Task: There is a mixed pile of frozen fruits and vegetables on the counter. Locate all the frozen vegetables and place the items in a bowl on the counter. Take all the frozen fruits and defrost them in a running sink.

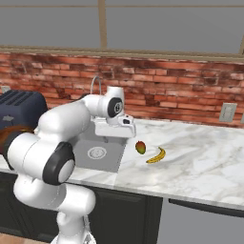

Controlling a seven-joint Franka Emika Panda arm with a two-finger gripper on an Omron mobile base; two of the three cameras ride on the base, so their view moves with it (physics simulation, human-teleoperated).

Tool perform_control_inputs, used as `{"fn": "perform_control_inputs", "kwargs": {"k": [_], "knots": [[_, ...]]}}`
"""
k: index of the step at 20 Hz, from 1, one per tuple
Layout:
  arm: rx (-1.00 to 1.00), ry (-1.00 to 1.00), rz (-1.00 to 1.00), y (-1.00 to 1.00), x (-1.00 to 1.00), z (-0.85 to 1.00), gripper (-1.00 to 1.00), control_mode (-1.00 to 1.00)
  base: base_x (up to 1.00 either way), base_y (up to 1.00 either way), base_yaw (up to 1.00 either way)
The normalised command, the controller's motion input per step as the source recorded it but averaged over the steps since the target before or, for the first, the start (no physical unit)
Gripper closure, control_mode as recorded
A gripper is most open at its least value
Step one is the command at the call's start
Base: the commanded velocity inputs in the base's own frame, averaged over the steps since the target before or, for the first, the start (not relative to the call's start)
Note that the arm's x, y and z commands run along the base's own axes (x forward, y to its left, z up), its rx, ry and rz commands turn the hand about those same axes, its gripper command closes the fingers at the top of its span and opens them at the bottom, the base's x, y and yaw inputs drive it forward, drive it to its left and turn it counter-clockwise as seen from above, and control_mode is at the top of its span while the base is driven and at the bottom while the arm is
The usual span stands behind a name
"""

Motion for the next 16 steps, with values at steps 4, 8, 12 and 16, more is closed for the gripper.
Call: {"fn": "perform_control_inputs", "kwargs": {"k": [4, 8, 12, 16], "knots": [[0.00, -0.13, 0.02, -0.32, 0.42, -0.24, -1.00, -1.00, 0.00, 0.00, 0.00], [0.00, -0.18, 0.04, -0.26, 0.38, -0.24, -1.00, -1.00, 0.00, 0.00, 0.00], [0.00, -0.04, 0.04, -0.17, 0.47, -0.14, -1.00, -1.00, 0.00, 0.00, 0.00], [0.00, 0.00, 0.03, -0.23, 0.38, -0.08, -1.00, -1.00, 0.00, 0.00, 0.00]]}}
